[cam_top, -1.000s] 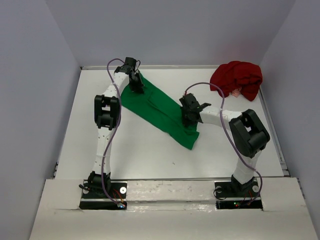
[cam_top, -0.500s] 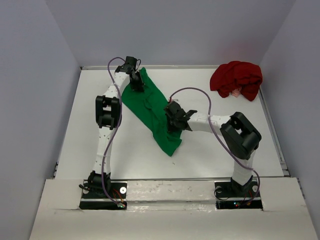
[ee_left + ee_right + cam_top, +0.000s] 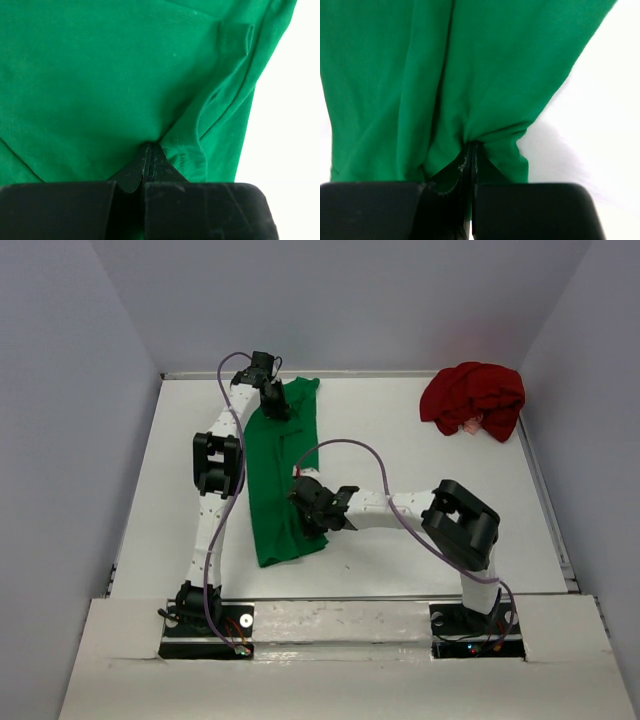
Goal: Fold and stack the t-shirts
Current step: Fold the tshirt
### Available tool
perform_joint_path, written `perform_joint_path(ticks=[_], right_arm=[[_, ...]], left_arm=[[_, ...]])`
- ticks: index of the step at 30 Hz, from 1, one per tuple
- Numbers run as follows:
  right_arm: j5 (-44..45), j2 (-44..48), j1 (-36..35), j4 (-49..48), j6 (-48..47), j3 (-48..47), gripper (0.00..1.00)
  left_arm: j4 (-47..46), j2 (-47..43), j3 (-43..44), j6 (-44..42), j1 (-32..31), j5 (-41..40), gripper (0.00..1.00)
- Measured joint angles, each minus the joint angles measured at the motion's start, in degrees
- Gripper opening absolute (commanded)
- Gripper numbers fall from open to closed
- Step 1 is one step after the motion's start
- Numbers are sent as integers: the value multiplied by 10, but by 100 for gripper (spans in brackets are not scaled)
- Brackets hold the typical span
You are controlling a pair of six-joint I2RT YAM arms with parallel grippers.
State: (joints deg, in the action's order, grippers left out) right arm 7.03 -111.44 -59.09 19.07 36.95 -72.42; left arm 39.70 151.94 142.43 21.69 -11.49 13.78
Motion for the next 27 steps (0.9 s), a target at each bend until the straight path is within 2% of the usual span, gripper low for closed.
perform_joint_path(ticks=[20,23,25,27], right_arm=[[21,-58,-85,71,-11,-98,0],[39,-58,-92,75,-10,-99,0],[46,-54,-95,73,-6,-93,0],[52,-50,-97,72,0,-86,0]], left_arm=[[1,3,2,-26,-27,31,0],[0,3,1,-28,-30,25,11],[-3,-1,-4,-29,-31,19,23],[-9,-10,-23,-29,-32,5,24]])
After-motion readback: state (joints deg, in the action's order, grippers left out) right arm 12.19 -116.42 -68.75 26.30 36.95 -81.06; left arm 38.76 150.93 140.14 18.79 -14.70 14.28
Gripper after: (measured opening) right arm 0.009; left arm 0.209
